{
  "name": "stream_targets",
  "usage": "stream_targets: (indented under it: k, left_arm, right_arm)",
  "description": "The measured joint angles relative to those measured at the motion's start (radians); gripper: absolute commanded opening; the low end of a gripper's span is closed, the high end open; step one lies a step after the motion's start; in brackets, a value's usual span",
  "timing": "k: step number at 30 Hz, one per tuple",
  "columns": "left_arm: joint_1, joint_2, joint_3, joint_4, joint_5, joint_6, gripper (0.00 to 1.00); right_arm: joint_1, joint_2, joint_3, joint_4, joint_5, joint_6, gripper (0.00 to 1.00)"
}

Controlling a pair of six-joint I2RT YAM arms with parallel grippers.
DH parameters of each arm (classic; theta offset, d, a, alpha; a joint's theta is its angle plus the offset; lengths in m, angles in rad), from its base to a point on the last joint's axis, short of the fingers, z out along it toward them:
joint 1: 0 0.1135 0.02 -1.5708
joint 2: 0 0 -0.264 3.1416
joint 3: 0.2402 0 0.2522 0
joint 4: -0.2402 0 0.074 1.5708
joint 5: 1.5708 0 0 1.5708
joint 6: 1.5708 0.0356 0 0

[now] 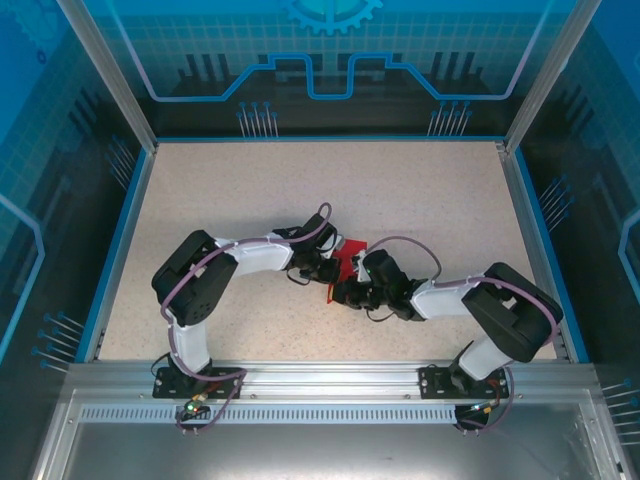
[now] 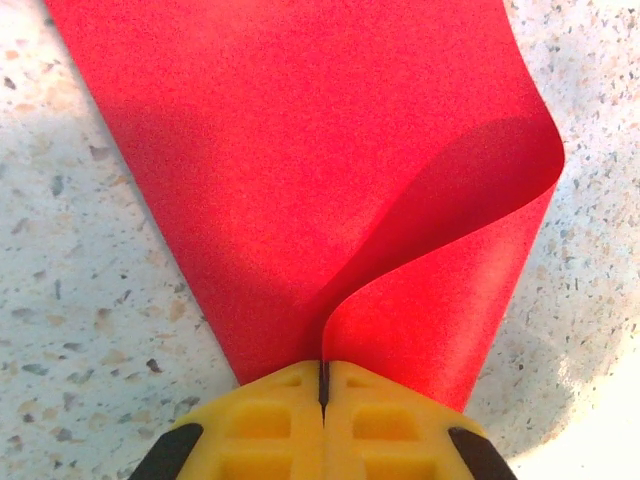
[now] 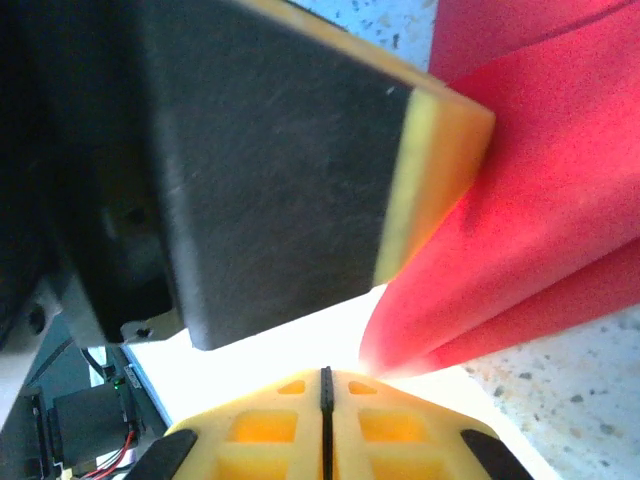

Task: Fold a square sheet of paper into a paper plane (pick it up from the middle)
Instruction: Third fold the triangle at the center of the table.

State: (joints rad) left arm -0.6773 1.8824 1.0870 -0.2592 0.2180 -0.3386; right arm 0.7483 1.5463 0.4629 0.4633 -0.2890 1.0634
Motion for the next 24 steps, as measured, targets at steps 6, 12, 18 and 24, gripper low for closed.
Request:
stream_targets:
  k: [6, 12, 18, 24]
  left_arm:
    - [0.012, 0.006, 0.0, 0.004, 0.035, 0.001, 0.0]
    - [0.018, 0.012, 0.0, 0.01, 0.056, 0.008, 0.0]
    - [0.02, 0.024, 0.012, 0.01, 0.076, 0.035, 0.0]
    - [0.022, 0.035, 0.025, 0.003, 0.087, 0.06, 0.0]
  right_arm:
    - [0.004, 0.0, -0.008, 0.024, 0.025, 0.003, 0.09]
    - [0.006, 0.019, -0.01, 0.057, 0.028, 0.013, 0.09]
    - [0.007, 0.05, -0.01, 0.076, 0.029, 0.018, 0.08]
    - [0.007, 0.078, -0.011, 0.086, 0.031, 0.022, 0.09]
